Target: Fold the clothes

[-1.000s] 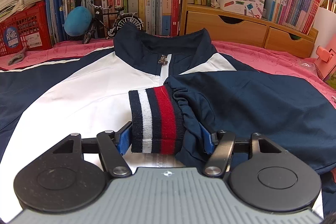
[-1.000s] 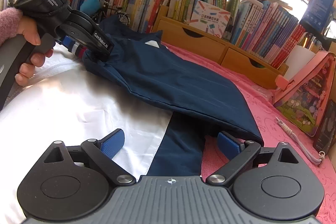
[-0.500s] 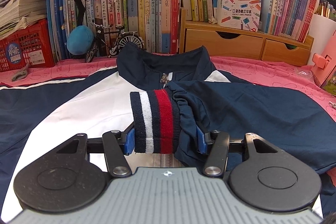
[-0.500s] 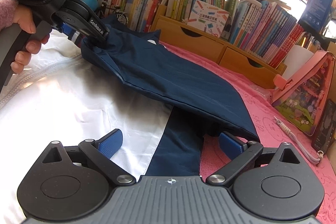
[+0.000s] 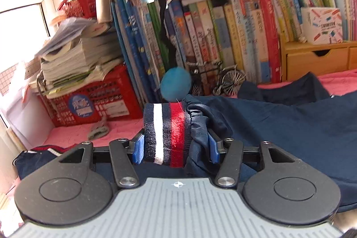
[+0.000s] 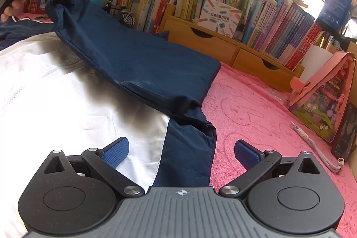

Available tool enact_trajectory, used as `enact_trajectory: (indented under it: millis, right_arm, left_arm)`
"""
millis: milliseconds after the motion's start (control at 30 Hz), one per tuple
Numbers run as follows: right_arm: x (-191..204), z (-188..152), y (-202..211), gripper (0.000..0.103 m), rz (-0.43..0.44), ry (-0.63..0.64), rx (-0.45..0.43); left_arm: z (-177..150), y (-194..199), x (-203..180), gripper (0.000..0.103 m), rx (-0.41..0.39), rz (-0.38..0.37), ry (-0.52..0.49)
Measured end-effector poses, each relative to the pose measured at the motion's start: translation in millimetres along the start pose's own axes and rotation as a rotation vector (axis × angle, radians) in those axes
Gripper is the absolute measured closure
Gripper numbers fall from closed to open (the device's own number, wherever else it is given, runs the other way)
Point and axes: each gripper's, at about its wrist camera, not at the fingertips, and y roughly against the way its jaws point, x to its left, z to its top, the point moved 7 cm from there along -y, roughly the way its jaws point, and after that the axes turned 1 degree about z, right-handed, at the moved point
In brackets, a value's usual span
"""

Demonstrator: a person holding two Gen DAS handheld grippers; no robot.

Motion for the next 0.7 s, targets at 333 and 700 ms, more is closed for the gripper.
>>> enact_trajectory:
  millis: [333,700]
  right_arm:
    - [-0.7,8.0,-2.4,0.001,-0.021,0.028,-0.016]
    - [9.7,62.5,-48.6,0.004,-0.139,0.22,-0.061]
  left_arm:
    - [-53.2,-12.1,12.5,0.033,0.082,-0.043,-0.019]
    - [-60.0,-22.1,27.9,0.022,0.11,-0.104,0.114]
